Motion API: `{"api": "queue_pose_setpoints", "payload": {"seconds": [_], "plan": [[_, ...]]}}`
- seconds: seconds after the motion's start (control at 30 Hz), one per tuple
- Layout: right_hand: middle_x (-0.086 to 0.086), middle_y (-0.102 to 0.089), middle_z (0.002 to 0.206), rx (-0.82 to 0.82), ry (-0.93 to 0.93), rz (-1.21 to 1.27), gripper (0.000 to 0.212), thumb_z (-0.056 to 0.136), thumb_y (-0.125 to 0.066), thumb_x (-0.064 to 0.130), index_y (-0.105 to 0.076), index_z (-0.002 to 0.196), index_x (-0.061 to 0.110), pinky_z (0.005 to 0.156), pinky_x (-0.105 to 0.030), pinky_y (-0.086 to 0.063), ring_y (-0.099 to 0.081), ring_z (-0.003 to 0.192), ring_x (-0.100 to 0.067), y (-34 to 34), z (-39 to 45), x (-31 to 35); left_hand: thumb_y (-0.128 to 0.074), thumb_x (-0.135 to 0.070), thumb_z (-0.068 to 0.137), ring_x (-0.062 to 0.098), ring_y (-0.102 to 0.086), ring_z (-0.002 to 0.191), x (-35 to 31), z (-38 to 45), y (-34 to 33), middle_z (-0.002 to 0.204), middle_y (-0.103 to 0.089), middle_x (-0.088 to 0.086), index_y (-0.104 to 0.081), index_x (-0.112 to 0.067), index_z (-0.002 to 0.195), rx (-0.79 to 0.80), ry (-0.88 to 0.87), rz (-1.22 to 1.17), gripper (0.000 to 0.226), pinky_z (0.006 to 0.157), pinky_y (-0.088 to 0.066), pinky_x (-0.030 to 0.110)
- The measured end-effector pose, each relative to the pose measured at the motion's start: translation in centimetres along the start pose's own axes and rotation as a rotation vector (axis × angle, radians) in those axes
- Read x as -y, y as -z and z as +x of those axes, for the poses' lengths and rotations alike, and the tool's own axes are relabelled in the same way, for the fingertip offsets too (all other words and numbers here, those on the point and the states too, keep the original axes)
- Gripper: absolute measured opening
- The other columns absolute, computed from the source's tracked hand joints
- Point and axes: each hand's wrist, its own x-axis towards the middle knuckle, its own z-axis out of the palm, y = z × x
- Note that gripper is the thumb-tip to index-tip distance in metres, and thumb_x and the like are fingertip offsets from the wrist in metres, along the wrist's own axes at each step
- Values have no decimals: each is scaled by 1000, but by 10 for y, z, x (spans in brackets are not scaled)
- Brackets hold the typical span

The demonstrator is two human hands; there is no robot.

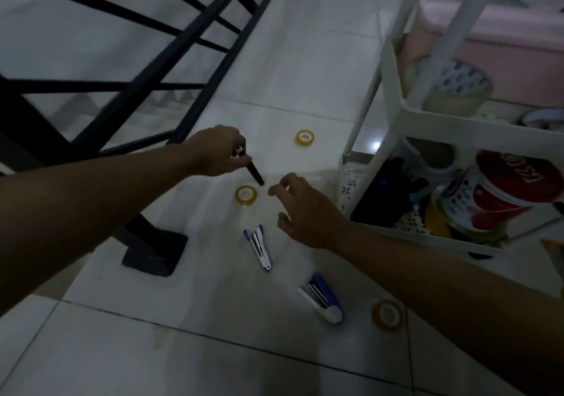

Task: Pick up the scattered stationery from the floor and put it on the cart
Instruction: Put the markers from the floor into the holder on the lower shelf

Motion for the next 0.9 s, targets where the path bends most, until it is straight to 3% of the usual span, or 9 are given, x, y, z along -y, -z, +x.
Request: {"api": "queue_pose_setpoints", "payload": {"seconds": [0.1,0.2,0.3,0.37,0.47,0.57,0.7,0.8,0.9], "plan": [[-11,-44,122,-18,-17,120,47,88,-61,20,-47,131,9,68,-31,-48,-56,88,-24,20,-9,5,-61,-46,85,16,-54,72,-34,-17,12,80,-58,-1,-66,-13,84,-15,-97,-59,34,61,-42,30],[-8,-44,124,-2,-63,287,47,90,-62,24,-43,131,11,74,-37,-50,-58,92,-25,39,-23,6,-60,-49,80,14,-52,63,-79,-35,19,71,-54,-3,-61,-14,74,23,-211,-124,36,60,-44,32],[-1,-49,121,16,-113,335,48,89,-64,32,-42,128,16,67,-19,-39,-49,84,-6,51,-47,-2,-66,-42,81,14,-50,60,-122,-46,19,68,-53,-1,-59,-10,71,63,-295,-160,34,59,-46,36],[5,-51,111,47,-175,353,47,87,-67,36,-43,124,20,63,-15,-38,-47,75,3,56,-68,-10,-66,-42,81,16,-53,60,-147,-50,18,69,-57,2,-63,-7,75,59,-341,-210,36,60,-47,36],[8,-57,105,83,-258,383,40,85,-69,36,-48,116,23,68,-28,-53,-59,82,-5,64,-99,-23,-66,-42,81,17,-55,60,-178,-52,16,70,-59,5,-66,-5,75,42,-403,-271,37,59,-46,34],[4,-64,101,120,-236,352,27,87,-68,33,-57,108,19,71,-30,-54,-60,82,-8,73,-124,-33,-71,-32,83,13,-55,60,-202,-49,13,72,-60,4,-68,-6,78,22,-449,-328,26,59,-48,34],[13,-55,93,190,-197,289,20,87,-68,29,-59,103,19,66,-6,-38,-51,80,-2,83,-149,-43,-71,-40,82,4,-51,63,-221,-44,4,82,-61,1,-67,-9,89,54,-512,-337,31,59,-47,26],[8,-56,92,223,-251,227,21,86,-68,32,-55,100,21,65,-19,-44,-55,81,-10,91,-167,-54,-63,-52,84,3,-48,68,-228,-39,-7,92,-56,-3,-56,-17,99,88,-519,-277,39,59,-41,19],[-5,-60,105,186,-282,172,35,85,-68,29,-53,115,15,77,-36,-51,-57,94,-21,104,-183,-66,-49,-52,92,10,-53,74,-233,-32,-17,97,-57,-3,-48,-20,106,128,-494,-173,35,65,-44,26]]}}
